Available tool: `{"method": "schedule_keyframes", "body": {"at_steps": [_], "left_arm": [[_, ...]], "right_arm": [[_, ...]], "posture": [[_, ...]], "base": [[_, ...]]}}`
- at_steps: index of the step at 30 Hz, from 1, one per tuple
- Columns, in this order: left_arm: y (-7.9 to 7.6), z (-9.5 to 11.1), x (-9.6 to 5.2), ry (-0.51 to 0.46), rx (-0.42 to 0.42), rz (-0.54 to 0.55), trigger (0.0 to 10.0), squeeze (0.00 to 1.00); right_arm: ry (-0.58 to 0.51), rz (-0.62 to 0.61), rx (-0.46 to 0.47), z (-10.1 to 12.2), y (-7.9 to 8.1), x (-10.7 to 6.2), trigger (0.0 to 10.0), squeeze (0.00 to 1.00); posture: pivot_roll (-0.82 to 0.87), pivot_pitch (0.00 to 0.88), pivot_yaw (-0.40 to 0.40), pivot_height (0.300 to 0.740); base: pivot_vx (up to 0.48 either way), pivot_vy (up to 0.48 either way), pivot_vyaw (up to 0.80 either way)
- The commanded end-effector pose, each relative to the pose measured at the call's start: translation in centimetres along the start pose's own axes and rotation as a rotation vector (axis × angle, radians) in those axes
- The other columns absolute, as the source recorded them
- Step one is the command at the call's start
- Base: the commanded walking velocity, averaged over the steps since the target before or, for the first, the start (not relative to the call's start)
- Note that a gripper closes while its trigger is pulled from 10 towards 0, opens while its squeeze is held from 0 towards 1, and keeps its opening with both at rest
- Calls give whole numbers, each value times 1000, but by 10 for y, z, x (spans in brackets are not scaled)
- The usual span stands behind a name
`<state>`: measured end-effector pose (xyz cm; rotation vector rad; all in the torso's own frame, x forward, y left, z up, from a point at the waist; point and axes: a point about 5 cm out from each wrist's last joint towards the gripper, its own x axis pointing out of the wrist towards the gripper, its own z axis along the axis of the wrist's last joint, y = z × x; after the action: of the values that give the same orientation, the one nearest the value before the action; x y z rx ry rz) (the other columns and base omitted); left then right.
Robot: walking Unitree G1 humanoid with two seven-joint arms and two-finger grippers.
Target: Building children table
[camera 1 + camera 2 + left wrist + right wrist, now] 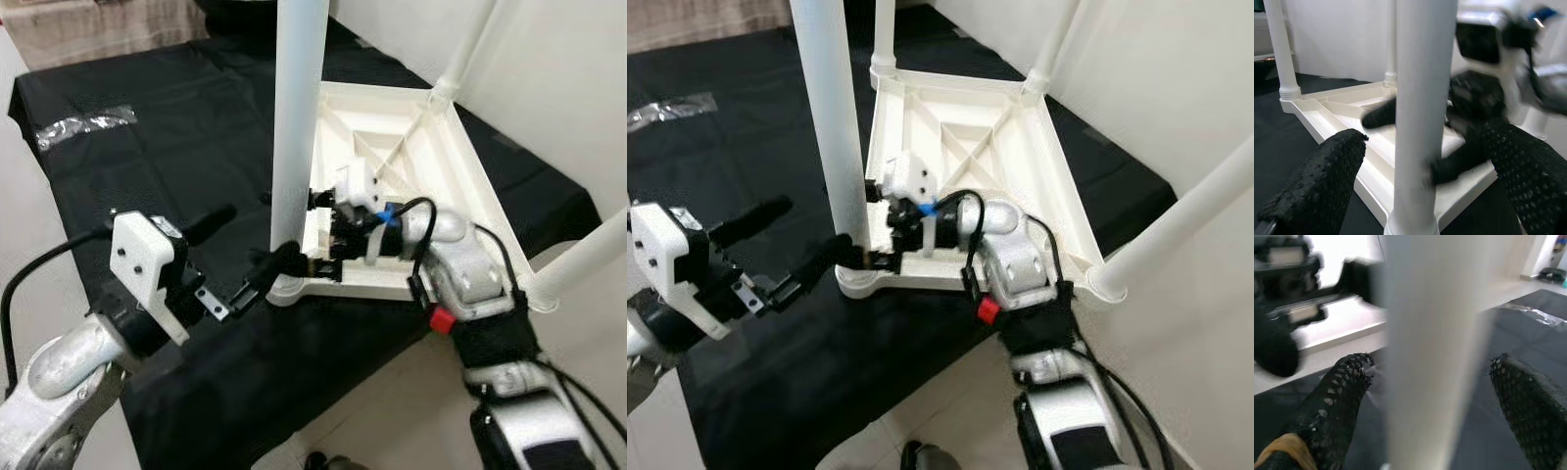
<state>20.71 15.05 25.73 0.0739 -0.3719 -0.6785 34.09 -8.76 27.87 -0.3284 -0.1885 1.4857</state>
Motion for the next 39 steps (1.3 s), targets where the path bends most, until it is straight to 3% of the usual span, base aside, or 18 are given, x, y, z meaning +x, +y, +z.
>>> {"method": "schedule_keyframes", "body": {"at_steps": [1, 2, 3, 9, 10, 11, 12, 27, 29, 30, 31, 32, 33, 34, 36, 37, 38, 39], "left_arm": [[-4, 2, -3, 3, 3, -6, 10000, 0], [-4, 2, -3, 3, 3, -6, 10000, 0], [-4, 3, -3, 3, 6, -4, 10000, 0], [-5, 6, -7, 8, 15, 13, 10000, 0], [-5, 6, -8, 10, 16, 15, 10000, 0], [-5, 6, -8, 12, 17, 16, 10000, 0], [-6, 6, -8, 13, 17, 17, 10000, 0], [-8, 4, -7, 12, 3, 8, 10000, 0], [-9, 3, -8, 14, -2, 5, 10000, 0], [-9, 3, -8, 14, -2, 5, 10000, 0], [-9, 4, -9, 15, -2, 5, 10000, 0], [-9, 4, -10, 17, -3, 4, 10000, 0], [-9, 4, -10, 17, -3, 4, 10000, 0], [-9, 3, -11, 18, -3, 4, 10000, 0], [-5, 4, -12, 17, -3, 15, 10000, 0], [-5, 4, -12, 17, -3, 15, 10000, 0], [-5, 5, -13, 11, -7, 16, 10000, 0], [-5, 5, -11, -1, -13, 18, 10000, 0]], "right_arm": [[-11, 27, -1, 2, -4, -4, 10000, 1000], [-11, 27, -1, 2, -4, -4, 10000, 1000], [23, 93, -9, 2, -4, -7, 10000, 0], [4, 157, -16, 16, -21, -11, 10000, 0], [-6, 178, -16, 18, -22, -10, 2392, 0], [-14, 191, -14, 20, -22, -9, 2392, 0], [-28, 207, -7, 21, -23, -8, 0, 0], [-82, 146, -10, 21, -30, -14, 0, 0], [-97, -142, 56, -1, -29, -16, 0, 0], [-97, -142, 56, -1, -29, -16, 0, 0], [-115, -361, 100, -14, -25, -10, 0, 0], [-63, -728, 169, -33, -22, -9, 0, 0], [-63, -728, 169, -33, -22, -9, 0, 0], [-13, -987, 209, -46, -18, -14, 0, 0], [154, -870, 288, -81, 66, 19, 0, 0], [154, -870, 288, -81, 66, 19, 0, 0], [164, -785, 325, -84, 90, 29, 0, 0], [155, -759, 286, -79, 87, 27, 0, 0]], "posture": [[141, 211, -128, 740], [141, 211, -128, 740], [151, 222, -138, 740], [154, 233, -147, 740], [153, 235, -149, 740], [153, 235, -149, 740], [156, 239, -150, 740], [132, 219, -139, 740], [124, 220, -154, 740], [124, 220, -154, 740], [131, 227, -158, 740], [131, 227, -158, 740], [131, 227, -158, 740], [130, 224, -159, 740], [115, 228, -138, 740], [115, 228, -138, 740], [106, 214, -135, 740], [107, 203, -152, 740]], "base": [[0, 0, 0], [0, 0, 0], [0, 0, 0], [0, 0, 0], [0, 0, 0], [0, 0, 0], [0, 0, 0], [0, 0, 0], [0, 0, 0], [0, 0, 0], [0, 0, 0], [0, 0, 0], [0, 0, 0], [0, 0, 0], [0, 0, 0], [0, 0, 0], [0, 0, 0], [0, 0, 0]]}}
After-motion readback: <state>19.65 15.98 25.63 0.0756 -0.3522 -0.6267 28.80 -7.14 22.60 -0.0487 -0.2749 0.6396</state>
